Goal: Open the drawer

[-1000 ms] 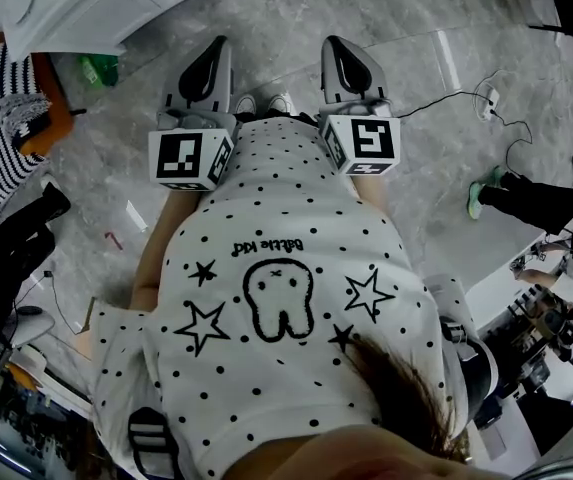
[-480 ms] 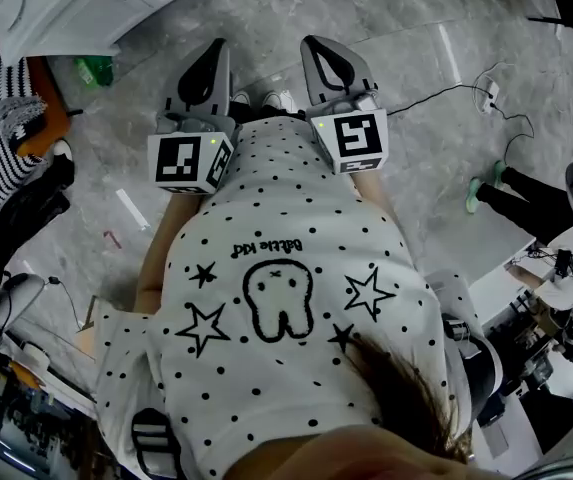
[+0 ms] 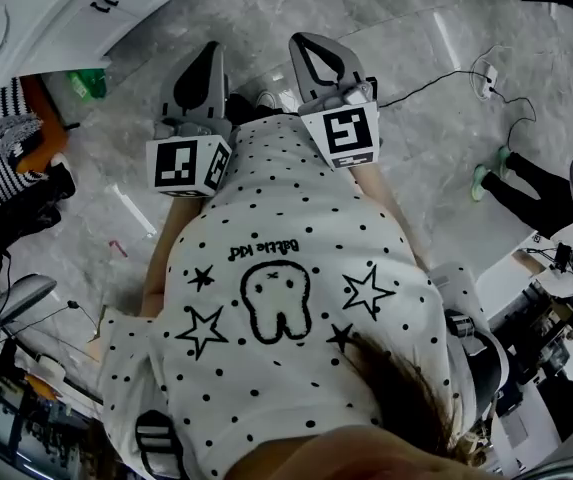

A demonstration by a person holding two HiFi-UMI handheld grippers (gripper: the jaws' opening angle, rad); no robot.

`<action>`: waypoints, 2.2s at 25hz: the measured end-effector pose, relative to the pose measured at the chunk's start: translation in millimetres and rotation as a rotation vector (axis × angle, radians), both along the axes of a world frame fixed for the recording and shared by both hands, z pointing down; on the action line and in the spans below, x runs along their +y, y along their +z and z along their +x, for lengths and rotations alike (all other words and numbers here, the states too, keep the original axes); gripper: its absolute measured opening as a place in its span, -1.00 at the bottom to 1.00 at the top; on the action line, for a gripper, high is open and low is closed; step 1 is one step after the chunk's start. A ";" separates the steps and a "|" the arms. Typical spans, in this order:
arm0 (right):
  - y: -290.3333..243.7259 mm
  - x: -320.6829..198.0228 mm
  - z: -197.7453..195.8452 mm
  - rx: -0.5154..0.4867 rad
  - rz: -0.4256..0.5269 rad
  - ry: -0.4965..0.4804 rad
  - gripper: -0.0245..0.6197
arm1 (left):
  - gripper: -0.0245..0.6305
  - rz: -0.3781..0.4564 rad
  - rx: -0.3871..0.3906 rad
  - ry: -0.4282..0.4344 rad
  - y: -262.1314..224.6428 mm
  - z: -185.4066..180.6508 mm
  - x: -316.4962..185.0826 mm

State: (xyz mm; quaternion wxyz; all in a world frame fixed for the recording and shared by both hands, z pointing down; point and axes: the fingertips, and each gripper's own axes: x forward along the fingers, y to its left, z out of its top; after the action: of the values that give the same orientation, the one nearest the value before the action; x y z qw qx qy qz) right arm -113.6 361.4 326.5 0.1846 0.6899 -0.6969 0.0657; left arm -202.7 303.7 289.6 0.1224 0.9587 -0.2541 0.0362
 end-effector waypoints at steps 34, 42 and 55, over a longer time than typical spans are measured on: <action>2.6 -134.8 52.4 -0.058 -0.001 0.113 -0.88 | -0.91 -0.046 0.008 0.031 5.0 37.9 -149.3; 3.5 -164.2 57.6 -0.079 -0.010 0.147 -0.88 | -0.91 -0.041 -0.002 0.057 8.0 42.3 -181.6; -2.9 -177.4 55.5 -0.073 0.010 0.112 -0.88 | -0.91 -0.033 0.017 0.007 -0.6 36.4 -196.5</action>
State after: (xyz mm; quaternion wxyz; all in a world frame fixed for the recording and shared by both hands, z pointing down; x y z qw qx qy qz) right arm -58.1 184.0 323.6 0.1519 0.7259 -0.6637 0.0976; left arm -166.3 107.2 289.0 0.1402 0.9577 -0.2492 0.0324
